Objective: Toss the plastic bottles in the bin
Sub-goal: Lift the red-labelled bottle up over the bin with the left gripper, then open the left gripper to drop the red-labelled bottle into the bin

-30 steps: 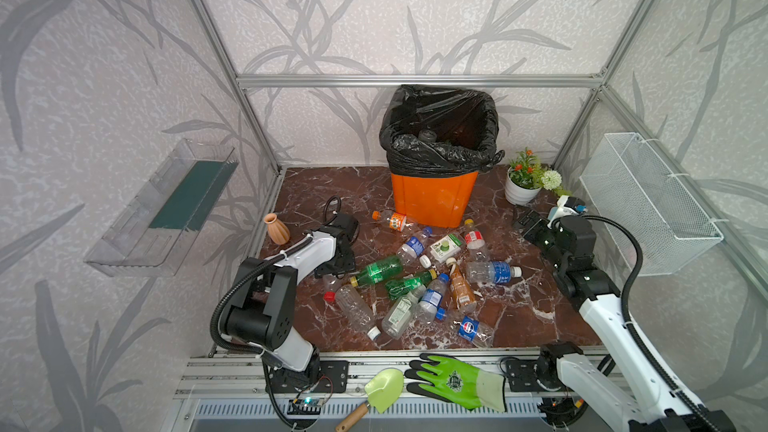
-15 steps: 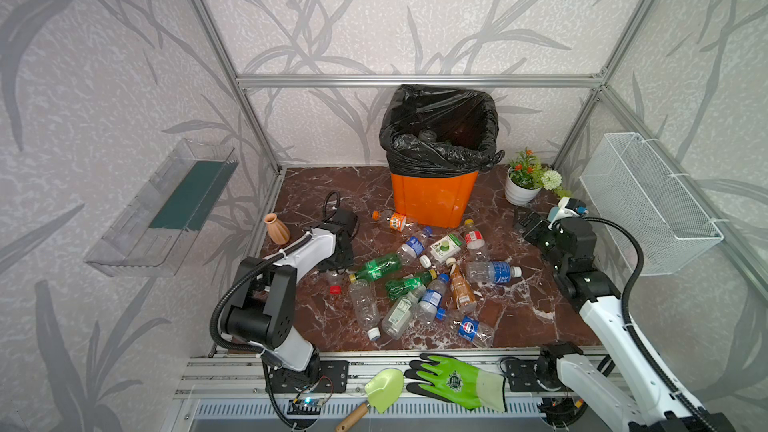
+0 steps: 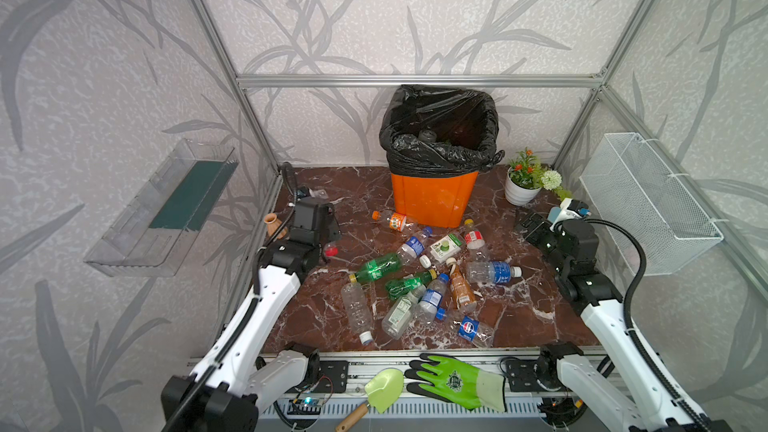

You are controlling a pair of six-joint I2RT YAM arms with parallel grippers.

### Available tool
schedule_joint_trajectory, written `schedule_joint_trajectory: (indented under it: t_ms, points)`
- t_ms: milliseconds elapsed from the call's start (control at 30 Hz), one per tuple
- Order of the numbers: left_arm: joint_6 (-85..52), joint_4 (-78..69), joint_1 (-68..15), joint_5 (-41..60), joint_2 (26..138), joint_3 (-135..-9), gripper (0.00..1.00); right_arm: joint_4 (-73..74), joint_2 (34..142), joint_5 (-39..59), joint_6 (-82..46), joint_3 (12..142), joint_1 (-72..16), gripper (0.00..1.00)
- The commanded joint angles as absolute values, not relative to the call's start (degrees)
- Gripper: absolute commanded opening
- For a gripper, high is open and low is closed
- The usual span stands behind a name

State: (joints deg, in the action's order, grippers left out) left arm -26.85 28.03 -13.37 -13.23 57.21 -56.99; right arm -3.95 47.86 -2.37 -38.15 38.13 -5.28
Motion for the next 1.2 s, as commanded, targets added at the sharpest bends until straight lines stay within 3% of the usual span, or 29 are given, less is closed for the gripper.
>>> schedule_joint_trajectory:
  t_ms: [0,267,433,500,567,633,767,833,967,1167]
  points:
    - [-23.3,13.1,-13.0,-14.4,50.7,-58.9,0.48,-3.4,47.0,-2.7,-38.7,37.7,-5.1,0.97]
    - [-20.5,-9.9,-13.1,-7.4,50.8,-66.4,0.47,-3.7,45.5,-3.1,-38.2,37.7,-5.1,0.97]
    - [-25.4,-19.9,-13.6,0.2,64.7,-76.7,0.47,-5.2,43.2,-4.4,-37.1,37.9,-5.0,0.97]
    - [-25.5,-14.4,-15.6,5.2,74.4,-87.7,0.47,-5.7,42.4,-4.7,-36.9,37.8,-4.9,0.97]
    - [-23.0,0.5,-18.7,10.0,86.8,-105.3,0.5,-6.6,41.6,-4.7,-36.9,37.7,-4.7,0.98]
    - [-20.1,18.7,-21.8,13.0,99.7,-125.4,0.62,-7.5,40.9,-4.7,-37.0,37.7,-4.4,0.98]
    - [-18.2,48.0,-24.3,11.4,122.4,-166.6,0.99,-9.0,39.6,-4.0,-36.9,38.0,-3.7,0.98]
    - [-18.2,53.0,-24.3,9.8,127.9,-179.1,0.99,-9.5,39.1,-4.0,-37.0,38.2,-3.3,0.98]
    - [-16.7,46.8,-24.6,7.7,119.9,-166.3,0.99,-9.7,38.9,-3.6,-35.3,38.0,-2.8,0.98]
    - [-16.4,17.1,-25.2,4.2,94.5,-116.9,0.99,-8.6,40.0,-2.6,-36.1,37.1,-2.6,0.98]
